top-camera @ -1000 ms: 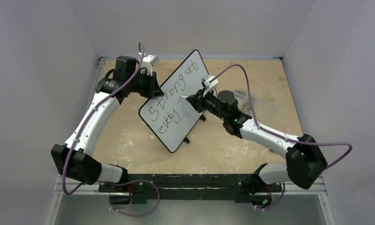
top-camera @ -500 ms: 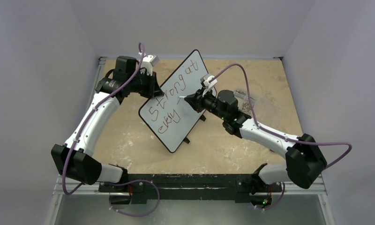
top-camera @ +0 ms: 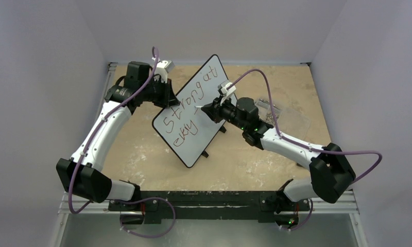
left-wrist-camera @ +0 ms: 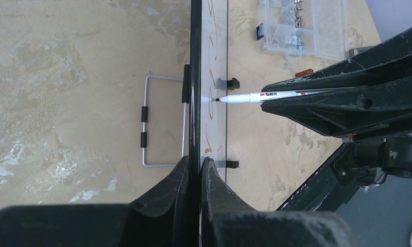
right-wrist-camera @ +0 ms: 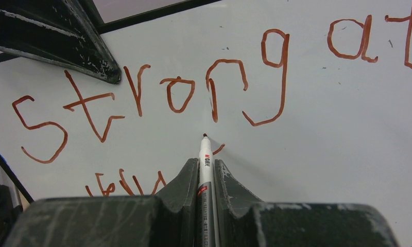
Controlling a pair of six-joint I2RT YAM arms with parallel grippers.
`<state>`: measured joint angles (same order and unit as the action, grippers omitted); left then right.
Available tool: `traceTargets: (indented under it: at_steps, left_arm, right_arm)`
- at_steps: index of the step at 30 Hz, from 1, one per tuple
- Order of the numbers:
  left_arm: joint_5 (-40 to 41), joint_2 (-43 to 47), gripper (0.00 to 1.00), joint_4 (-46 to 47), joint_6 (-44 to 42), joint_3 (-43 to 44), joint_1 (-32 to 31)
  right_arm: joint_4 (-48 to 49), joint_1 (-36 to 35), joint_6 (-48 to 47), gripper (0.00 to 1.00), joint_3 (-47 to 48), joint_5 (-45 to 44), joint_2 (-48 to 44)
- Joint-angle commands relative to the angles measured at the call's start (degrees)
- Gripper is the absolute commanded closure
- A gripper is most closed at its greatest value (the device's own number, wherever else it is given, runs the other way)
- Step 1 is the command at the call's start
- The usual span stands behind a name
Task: Write a sentence on the whiteboard
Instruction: Write a sentence at the center of the board.
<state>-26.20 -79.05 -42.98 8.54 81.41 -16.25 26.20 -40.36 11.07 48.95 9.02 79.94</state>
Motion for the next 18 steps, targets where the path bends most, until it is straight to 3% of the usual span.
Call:
traceTargets:
  at_steps: [1, 18]
  left_arm:
    - [4.2, 2.5, 1.0, 1.5, -3.0, 0.4, 0.3]
    - [4.2, 2.6, 1.0, 1.6, -3.0, 0.4, 0.3]
  right_arm:
    - [1.1, 0.2, -0.4, 1.0, 1.8, 1.4, 0.5]
    - [1.2, 0.2, 0.8, 1.0, -5.0, 2.4, -1.4]
